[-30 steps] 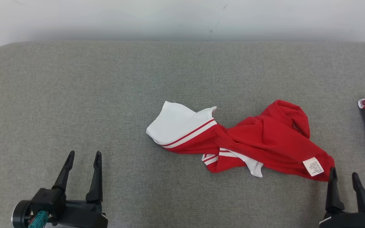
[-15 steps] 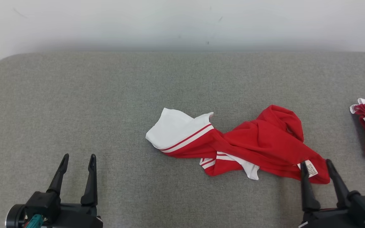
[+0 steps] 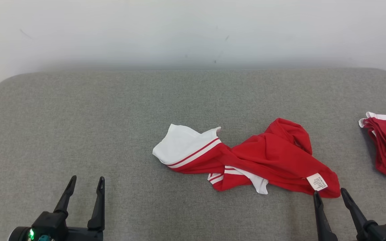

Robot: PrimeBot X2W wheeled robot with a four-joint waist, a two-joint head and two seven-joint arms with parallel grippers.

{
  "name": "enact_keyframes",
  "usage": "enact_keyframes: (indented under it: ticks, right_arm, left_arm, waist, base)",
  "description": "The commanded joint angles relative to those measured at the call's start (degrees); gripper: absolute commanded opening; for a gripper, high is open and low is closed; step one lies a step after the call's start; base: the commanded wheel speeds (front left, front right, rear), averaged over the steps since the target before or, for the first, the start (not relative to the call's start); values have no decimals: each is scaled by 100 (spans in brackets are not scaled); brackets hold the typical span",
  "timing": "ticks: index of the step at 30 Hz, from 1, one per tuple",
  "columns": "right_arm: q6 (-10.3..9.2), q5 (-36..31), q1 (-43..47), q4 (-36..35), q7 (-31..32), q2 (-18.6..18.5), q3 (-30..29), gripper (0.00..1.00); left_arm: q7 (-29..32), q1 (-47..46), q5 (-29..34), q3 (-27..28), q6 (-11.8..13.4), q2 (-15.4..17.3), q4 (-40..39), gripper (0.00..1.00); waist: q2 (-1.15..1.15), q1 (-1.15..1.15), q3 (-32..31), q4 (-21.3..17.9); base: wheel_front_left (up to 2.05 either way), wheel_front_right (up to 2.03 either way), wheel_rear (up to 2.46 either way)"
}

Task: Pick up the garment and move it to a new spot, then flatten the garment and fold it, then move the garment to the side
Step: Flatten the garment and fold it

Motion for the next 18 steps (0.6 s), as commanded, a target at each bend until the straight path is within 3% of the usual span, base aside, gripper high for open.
enact_keyframes:
  ticks: [1,18]
  right_arm:
    - [-7,-16,49,-56,11,9,-16,100]
    - [-7,50,-70,-221,-10,67,-46,100]
  left_arm:
    - [27,69,83,-10,35,48,8,100]
    - [50,-99,-6,-122,0,51,114,100]
  waist:
    - [0,1,-10,-18]
    - [0,1,-7,-26]
  base:
    - [0,0,0]
    - [0,0,0]
